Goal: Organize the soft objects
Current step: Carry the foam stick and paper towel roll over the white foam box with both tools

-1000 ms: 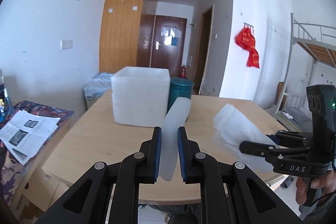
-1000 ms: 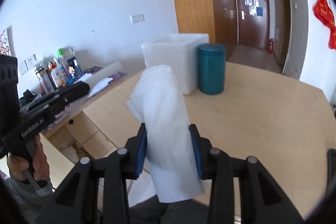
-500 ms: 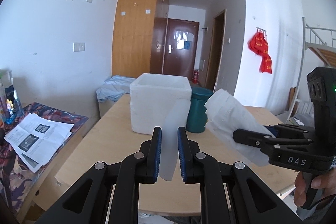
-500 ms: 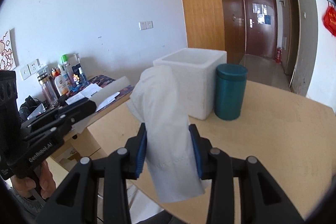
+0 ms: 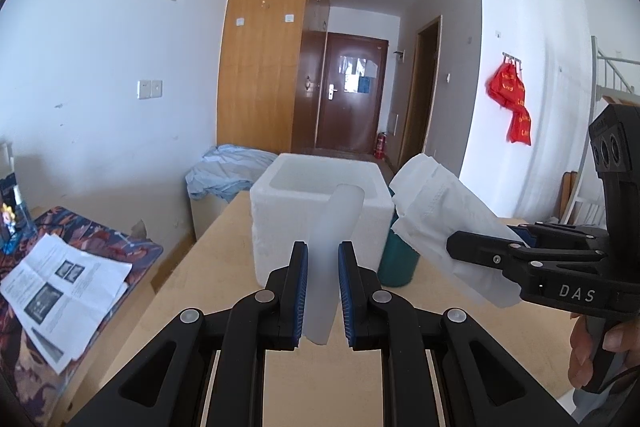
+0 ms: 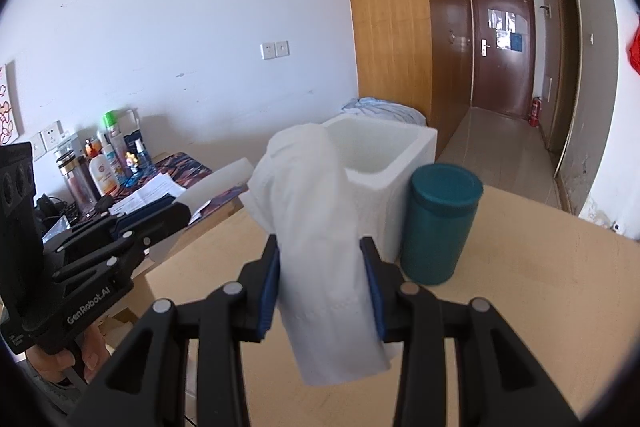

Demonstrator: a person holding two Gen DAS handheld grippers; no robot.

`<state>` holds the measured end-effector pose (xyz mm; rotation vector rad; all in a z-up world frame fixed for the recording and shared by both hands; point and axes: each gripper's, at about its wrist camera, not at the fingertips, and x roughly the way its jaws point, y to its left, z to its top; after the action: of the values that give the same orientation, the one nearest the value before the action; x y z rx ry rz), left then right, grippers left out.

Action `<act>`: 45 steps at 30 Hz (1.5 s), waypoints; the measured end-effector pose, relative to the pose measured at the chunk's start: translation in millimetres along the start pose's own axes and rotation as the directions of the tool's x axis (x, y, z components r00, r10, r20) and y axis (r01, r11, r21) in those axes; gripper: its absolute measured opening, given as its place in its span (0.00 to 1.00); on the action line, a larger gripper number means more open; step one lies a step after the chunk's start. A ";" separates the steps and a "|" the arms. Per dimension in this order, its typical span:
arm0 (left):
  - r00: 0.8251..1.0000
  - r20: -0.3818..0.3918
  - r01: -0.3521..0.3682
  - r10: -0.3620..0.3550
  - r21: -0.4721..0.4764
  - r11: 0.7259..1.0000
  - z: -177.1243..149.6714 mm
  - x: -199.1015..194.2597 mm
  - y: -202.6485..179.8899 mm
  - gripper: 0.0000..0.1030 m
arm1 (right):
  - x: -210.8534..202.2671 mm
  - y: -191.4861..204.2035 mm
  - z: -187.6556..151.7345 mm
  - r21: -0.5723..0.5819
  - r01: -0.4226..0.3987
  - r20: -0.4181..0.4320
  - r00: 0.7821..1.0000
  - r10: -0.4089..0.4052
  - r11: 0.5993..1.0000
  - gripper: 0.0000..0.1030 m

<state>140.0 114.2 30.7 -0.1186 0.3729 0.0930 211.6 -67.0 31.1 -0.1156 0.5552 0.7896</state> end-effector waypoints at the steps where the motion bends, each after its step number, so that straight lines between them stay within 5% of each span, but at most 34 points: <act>1: 1.000 0.001 0.000 0.000 0.003 1.000 5.6 6.4 0.2 0.16 | 3.1 -1.9 3.5 0.000 0.000 -0.002 1.000 0.000 1.000 0.41; 21: 0.999 -0.027 -0.022 0.022 0.011 1.000 74.9 103.2 3.0 0.16 | 68.4 -54.1 74.3 0.013 -0.010 -0.030 0.999 0.010 1.000 0.41; 39: 0.998 -0.061 -0.032 0.033 0.019 0.999 93.9 163.1 4.0 0.16 | 100.5 -69.8 99.1 0.007 -0.033 -0.042 0.999 0.033 0.999 0.41; 45: 0.998 -0.045 -0.050 0.051 0.020 0.999 95.7 170.3 2.9 0.24 | 104.1 -71.2 101.3 0.005 -0.037 -0.045 0.998 0.037 0.999 0.41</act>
<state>331.7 141.5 56.1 -0.0928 0.4221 0.1370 364.4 -20.1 56.4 -0.1203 0.6031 0.8238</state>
